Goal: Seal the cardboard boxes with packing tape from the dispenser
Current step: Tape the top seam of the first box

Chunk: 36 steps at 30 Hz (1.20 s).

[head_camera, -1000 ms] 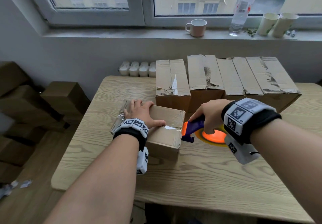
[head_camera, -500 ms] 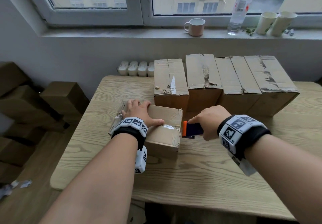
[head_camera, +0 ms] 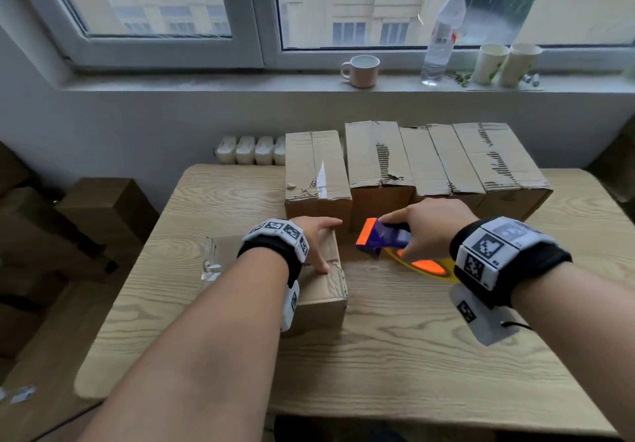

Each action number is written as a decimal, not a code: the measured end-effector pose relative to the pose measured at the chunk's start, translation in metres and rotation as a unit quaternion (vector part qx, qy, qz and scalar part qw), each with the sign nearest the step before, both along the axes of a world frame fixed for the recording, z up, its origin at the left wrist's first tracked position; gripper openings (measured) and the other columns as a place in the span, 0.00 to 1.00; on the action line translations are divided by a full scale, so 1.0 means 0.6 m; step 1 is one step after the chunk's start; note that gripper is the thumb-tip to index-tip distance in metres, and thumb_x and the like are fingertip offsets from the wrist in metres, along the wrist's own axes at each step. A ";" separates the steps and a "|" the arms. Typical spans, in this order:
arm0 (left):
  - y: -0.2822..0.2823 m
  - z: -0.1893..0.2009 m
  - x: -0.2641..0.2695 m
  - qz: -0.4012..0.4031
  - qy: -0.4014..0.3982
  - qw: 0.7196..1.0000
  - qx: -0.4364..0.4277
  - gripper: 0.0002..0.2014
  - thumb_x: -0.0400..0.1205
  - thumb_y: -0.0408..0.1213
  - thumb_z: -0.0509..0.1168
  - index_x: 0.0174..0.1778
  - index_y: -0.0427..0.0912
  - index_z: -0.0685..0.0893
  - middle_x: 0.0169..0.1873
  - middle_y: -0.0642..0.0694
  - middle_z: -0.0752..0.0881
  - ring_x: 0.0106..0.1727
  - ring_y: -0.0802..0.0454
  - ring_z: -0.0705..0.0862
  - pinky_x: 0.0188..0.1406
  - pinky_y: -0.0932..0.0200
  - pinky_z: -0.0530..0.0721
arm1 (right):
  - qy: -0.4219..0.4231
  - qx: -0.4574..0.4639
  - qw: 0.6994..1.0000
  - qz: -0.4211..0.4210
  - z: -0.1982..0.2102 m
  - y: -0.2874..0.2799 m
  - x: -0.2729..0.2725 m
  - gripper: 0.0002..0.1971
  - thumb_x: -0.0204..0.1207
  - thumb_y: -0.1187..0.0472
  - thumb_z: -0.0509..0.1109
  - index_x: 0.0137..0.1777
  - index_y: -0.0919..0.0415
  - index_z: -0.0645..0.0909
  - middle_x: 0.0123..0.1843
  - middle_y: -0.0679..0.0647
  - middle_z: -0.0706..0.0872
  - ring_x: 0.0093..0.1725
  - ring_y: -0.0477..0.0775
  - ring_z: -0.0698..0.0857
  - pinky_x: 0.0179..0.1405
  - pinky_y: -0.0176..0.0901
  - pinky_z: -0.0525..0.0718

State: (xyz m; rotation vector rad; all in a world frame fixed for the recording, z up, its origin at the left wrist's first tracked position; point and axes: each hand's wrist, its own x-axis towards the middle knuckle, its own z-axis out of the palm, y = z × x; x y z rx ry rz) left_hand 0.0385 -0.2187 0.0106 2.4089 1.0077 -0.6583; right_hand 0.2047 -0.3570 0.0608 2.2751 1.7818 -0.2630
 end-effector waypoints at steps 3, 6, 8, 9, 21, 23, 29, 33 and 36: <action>0.004 -0.009 0.003 -0.009 0.011 1.000 0.022 0.49 0.66 0.52 0.80 0.79 0.70 0.58 0.74 0.43 0.68 0.73 0.40 0.72 0.69 0.45 0.74 | 0.015 0.004 1.000 -0.014 0.001 -0.008 0.005 0.33 0.65 0.48 0.71 0.72 0.28 0.70 0.44 0.41 0.78 0.48 0.50 0.78 0.41 0.40 0.72; 0.005 -0.016 -0.001 0.000 -0.006 1.000 0.028 0.38 0.66 0.53 0.80 0.72 0.61 0.71 0.70 0.48 0.75 0.68 0.45 0.76 0.62 0.53 0.76 | 0.031 0.014 0.999 -0.025 0.004 -0.012 0.010 0.32 0.65 0.48 0.71 0.70 0.28 0.71 0.42 0.39 0.77 0.45 0.49 0.76 0.40 0.40 0.75; 0.012 -0.027 -0.008 0.040 -0.022 0.999 0.024 0.34 0.64 0.57 0.80 0.64 0.54 0.75 0.63 0.50 0.81 0.62 0.49 0.80 0.54 0.58 0.77 | 0.040 0.030 0.998 -0.034 0.006 -0.014 0.017 0.33 0.63 0.48 0.71 0.70 0.28 0.71 0.45 0.39 0.81 0.48 0.49 0.79 0.42 0.40 0.79; 0.014 -0.033 -0.013 0.067 -0.026 0.997 0.021 0.35 0.62 0.61 0.79 0.60 0.52 0.76 0.58 0.50 0.82 0.58 0.49 0.81 0.52 0.57 0.77 | 0.043 0.037 0.998 -0.039 0.007 -0.016 0.021 0.34 0.63 0.48 0.70 0.71 0.27 0.70 0.49 0.39 0.83 0.51 0.49 0.81 0.44 0.40 0.80; 0.008 -0.056 -0.022 0.109 -0.041 0.993 -0.029 0.20 0.65 0.62 0.77 0.46 0.53 0.88 0.38 0.56 0.87 0.47 0.54 0.86 0.47 0.60 0.82 | 0.078 0.092 0.990 -0.069 0.015 -0.035 0.030 0.44 0.65 0.48 0.71 0.82 0.37 0.55 0.60 0.49 0.85 0.55 0.57 0.82 0.44 0.42 0.76; 0.008 -0.054 -0.022 0.103 -0.044 0.993 -0.028 0.18 0.65 0.61 0.77 0.44 0.54 0.88 0.38 0.55 0.88 0.46 0.55 0.86 0.49 0.59 0.83 | 0.096 0.099 0.987 -0.077 0.014 -0.035 0.030 0.44 0.64 0.50 0.73 0.81 0.43 0.59 0.57 0.51 0.85 0.49 0.57 0.79 0.43 0.42 0.74; 0.010 -0.045 -0.025 0.086 -0.034 0.995 -0.039 0.22 0.65 0.57 0.79 0.50 0.52 0.90 0.43 0.54 0.90 0.47 0.55 0.87 0.49 0.61 0.84 | 0.146 0.129 0.978 -0.081 0.029 -0.041 0.035 0.20 0.62 0.51 0.74 0.53 0.47 0.73 0.39 0.44 0.79 0.41 0.54 0.79 0.34 0.40 0.70; 0.015 -0.039 -0.018 0.105 -0.068 0.989 -0.073 0.21 0.68 0.47 0.80 0.56 0.50 0.89 0.50 0.52 0.90 0.50 0.57 0.86 0.51 0.65 0.81 | 0.158 0.149 0.973 -0.077 0.041 -0.043 0.033 0.23 0.62 0.52 0.75 0.57 0.49 0.75 0.43 0.48 0.83 0.43 0.55 0.81 0.40 0.43 0.77; 0.026 -0.011 0.007 0.210 -0.224 0.945 -0.112 0.14 0.80 0.32 0.68 0.62 0.40 0.86 0.50 0.44 0.89 0.42 0.59 0.86 0.46 0.67 0.81 | 0.171 0.161 0.969 -0.073 0.046 -0.043 0.029 0.26 0.62 0.54 0.75 0.62 0.50 0.76 0.46 0.49 0.84 0.43 0.54 0.81 0.42 0.43 0.78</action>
